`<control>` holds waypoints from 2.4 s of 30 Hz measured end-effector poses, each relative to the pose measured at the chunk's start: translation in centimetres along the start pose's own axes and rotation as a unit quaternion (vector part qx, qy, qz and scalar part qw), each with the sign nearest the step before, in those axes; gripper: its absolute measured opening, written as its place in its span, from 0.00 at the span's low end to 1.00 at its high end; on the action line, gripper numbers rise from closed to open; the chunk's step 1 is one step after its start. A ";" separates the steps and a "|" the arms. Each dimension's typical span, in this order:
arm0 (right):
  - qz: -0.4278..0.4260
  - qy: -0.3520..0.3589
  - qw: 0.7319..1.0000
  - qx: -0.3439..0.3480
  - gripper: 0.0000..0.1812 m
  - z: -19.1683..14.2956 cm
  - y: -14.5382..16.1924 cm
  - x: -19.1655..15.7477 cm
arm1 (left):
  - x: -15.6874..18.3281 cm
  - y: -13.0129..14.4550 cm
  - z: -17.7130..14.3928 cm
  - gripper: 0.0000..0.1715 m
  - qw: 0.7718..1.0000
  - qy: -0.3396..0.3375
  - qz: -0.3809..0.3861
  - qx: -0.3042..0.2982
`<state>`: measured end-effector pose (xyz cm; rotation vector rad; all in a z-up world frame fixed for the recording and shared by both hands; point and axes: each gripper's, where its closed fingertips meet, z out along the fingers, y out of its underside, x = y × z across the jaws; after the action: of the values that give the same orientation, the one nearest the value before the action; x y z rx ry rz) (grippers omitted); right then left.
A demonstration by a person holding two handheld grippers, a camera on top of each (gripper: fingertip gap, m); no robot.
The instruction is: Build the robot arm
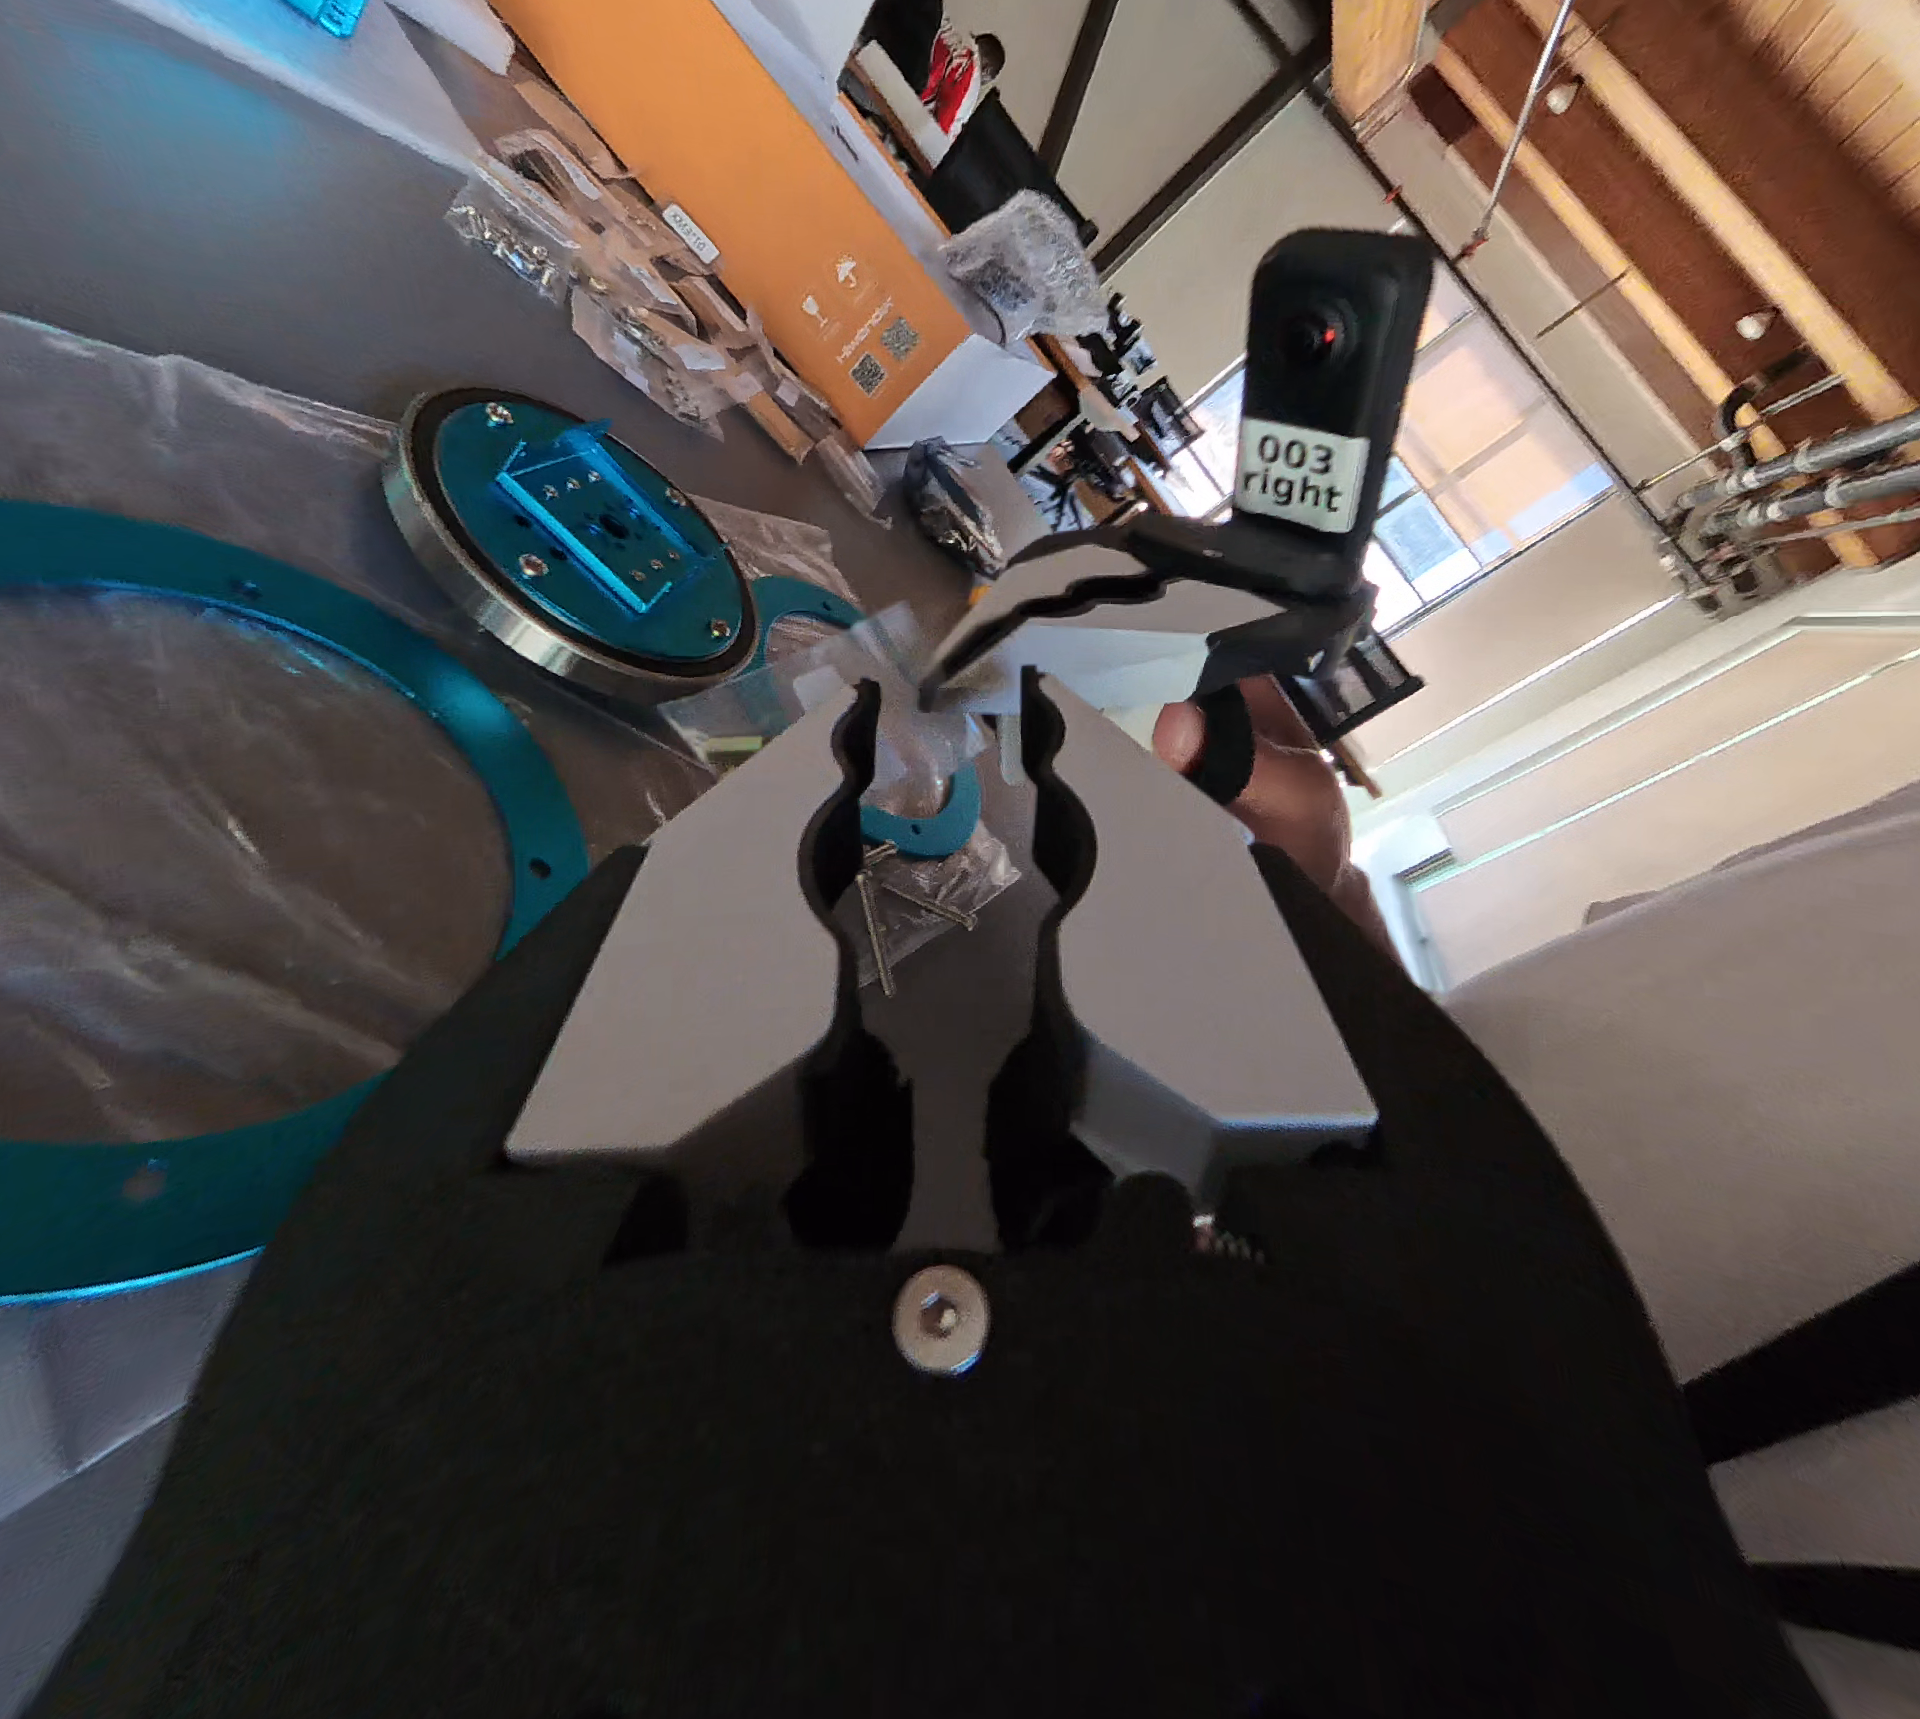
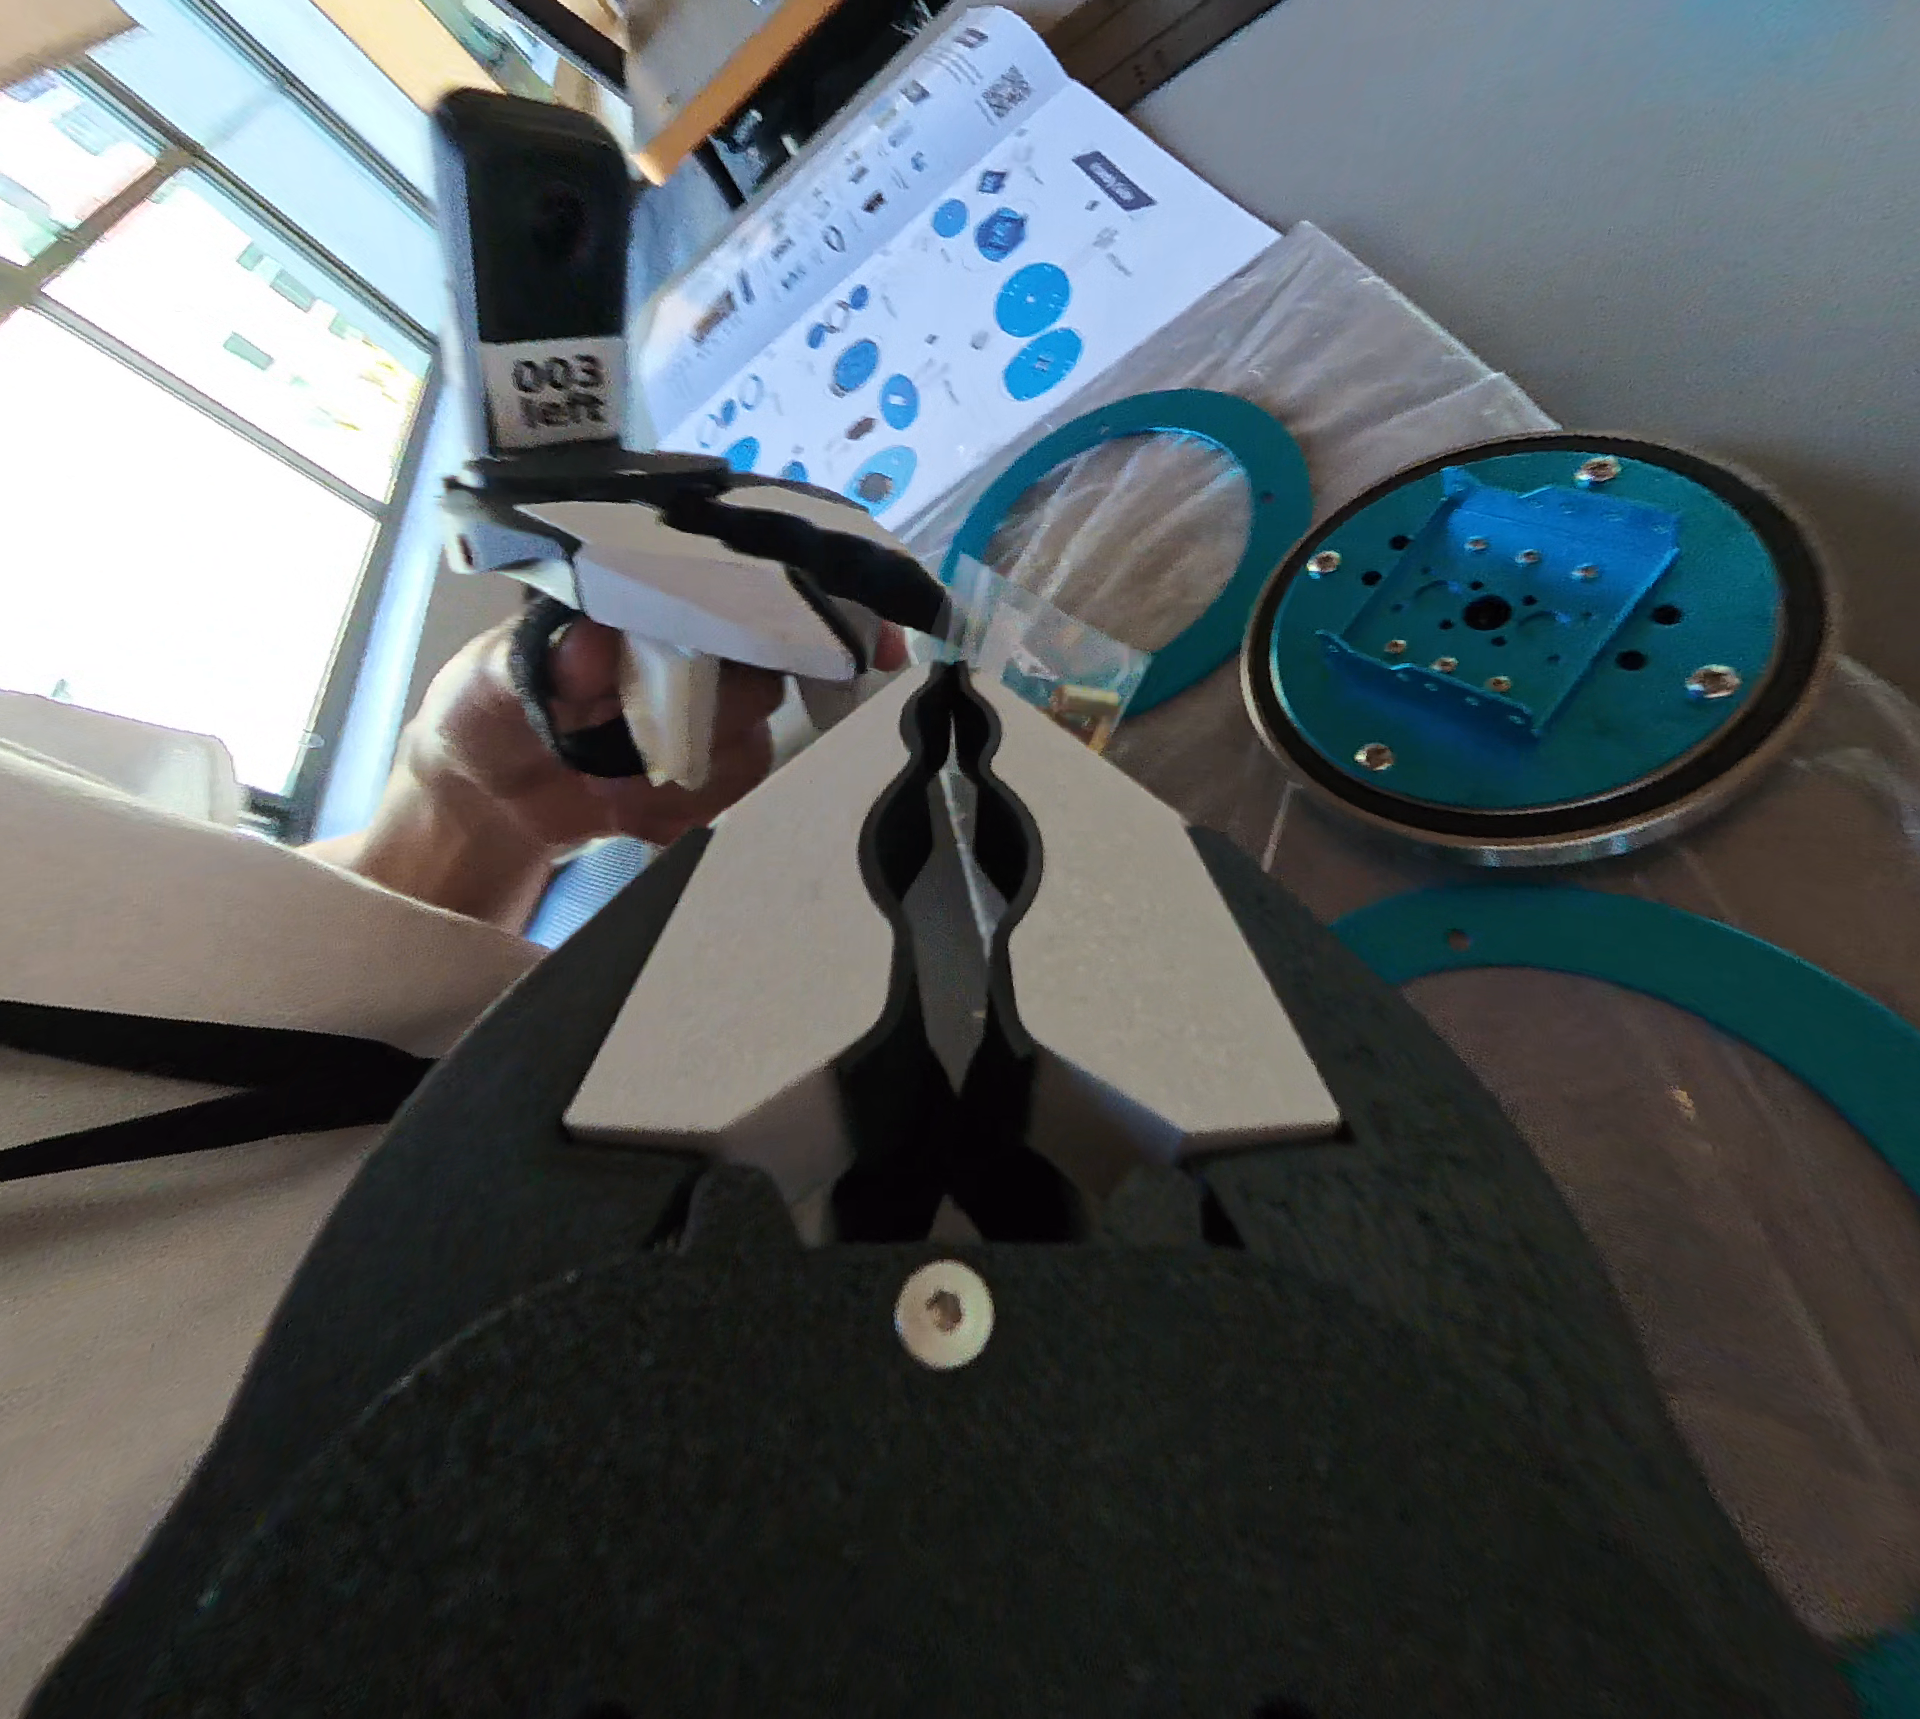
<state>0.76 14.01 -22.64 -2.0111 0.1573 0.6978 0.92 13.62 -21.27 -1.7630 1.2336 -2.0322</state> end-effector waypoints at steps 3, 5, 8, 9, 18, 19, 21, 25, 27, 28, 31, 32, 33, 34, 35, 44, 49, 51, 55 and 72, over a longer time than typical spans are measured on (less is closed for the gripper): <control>0.026 -0.031 0.999 0.012 0.00 0.0 -0.2 -0.7 | 0.3 0.1 0.0 0.13 1.000 0.014 -0.006 -0.005; 0.037 -0.046 0.998 0.020 0.00 -0.1 -0.3 -0.9 | 0.6 0.0 0.0 0.12 1.000 0.026 -0.017 0.000; 0.053 -0.075 0.995 0.027 0.00 -0.1 -0.6 -1.4 | 0.9 -0.4 -0.2 0.08 0.998 0.050 -0.035 0.010; 0.057 -0.087 0.994 0.033 0.00 -0.3 -0.7 -1.6 | 1.1 -0.6 -0.4 0.07 0.997 0.061 -0.040 0.016; 0.042 -0.056 0.997 0.038 0.00 -0.4 -0.4 -0.7 | -0.5 0.4 -0.5 0.00 0.999 -0.027 0.030 -0.033; 0.025 -0.025 0.999 0.031 0.00 -0.3 -0.2 -0.1 | -1.1 0.7 -0.6 0.00 0.996 -0.059 0.046 -0.043; -0.006 0.037 0.998 0.047 0.00 -0.9 -0.6 1.0 | -3.5 0.8 -1.4 0.00 0.980 -0.158 0.105 -0.060; -0.019 0.072 0.996 0.049 0.00 -1.9 -1.1 2.1 | -3.1 0.4 -2.0 0.00 0.984 -0.146 0.090 -0.046; -0.016 0.062 0.997 0.051 0.00 -1.7 -0.9 1.8 | -1.6 0.2 -1.2 0.00 0.993 -0.094 0.059 -0.033; -0.029 0.069 0.996 0.044 0.00 -1.4 -0.6 1.8 | -0.8 0.1 -0.7 0.01 0.996 -0.069 0.040 -0.026; -0.055 0.055 0.996 0.034 0.00 -0.5 -0.2 0.7 | 0.1 0.0 0.3 0.19 0.999 -0.024 -0.021 -0.009; -0.058 0.053 0.996 0.035 0.00 -0.2 -0.1 0.4 | 0.0 0.1 0.5 0.19 0.999 -0.016 -0.040 -0.006; -0.060 0.050 0.996 0.036 0.00 -0.1 0.0 0.2 | 0.1 0.1 0.6 0.19 0.998 -0.003 -0.062 -0.003; -0.059 0.046 0.997 0.037 0.00 0.1 0.1 0.1 | 0.1 0.2 0.7 0.19 0.997 0.010 -0.082 -0.001; -0.055 0.044 0.997 0.040 0.00 0.1 0.1 0.1 | 0.1 0.3 0.7 0.18 0.995 0.017 -0.098 0.002; -0.062 0.039 0.996 0.052 0.00 0.0 -0.2 -0.4 | 0.0 -0.1 0.1 0.00 0.992 0.038 -0.122 0.020; -0.084 0.051 0.994 0.041 0.00 0.2 0.2 -0.2 | -0.7 0.4 -0.1 0.00 0.996 0.004 -0.088 -0.006; -0.104 0.070 0.991 0.037 0.00 0.3 0.4 -0.1 | -1.7 1.0 -0.1 0.00 0.997 -0.045 -0.043 -0.035; -0.124 0.113 0.986 0.008 0.00 0.6 1.3 0.8 | -2.6 1.8 -0.3 0.00 0.988 -0.130 0.032 -0.080; -0.065 0.141 0.987 -0.032 0.00 1.1 3.6 2.3 | -3.4 4.1 -0.4 0.00 0.970 -0.190 0.079 -0.133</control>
<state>0.88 13.43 -26.99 -2.1532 0.1692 0.3370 0.00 13.31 -26.55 -1.9743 1.5102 -1.4087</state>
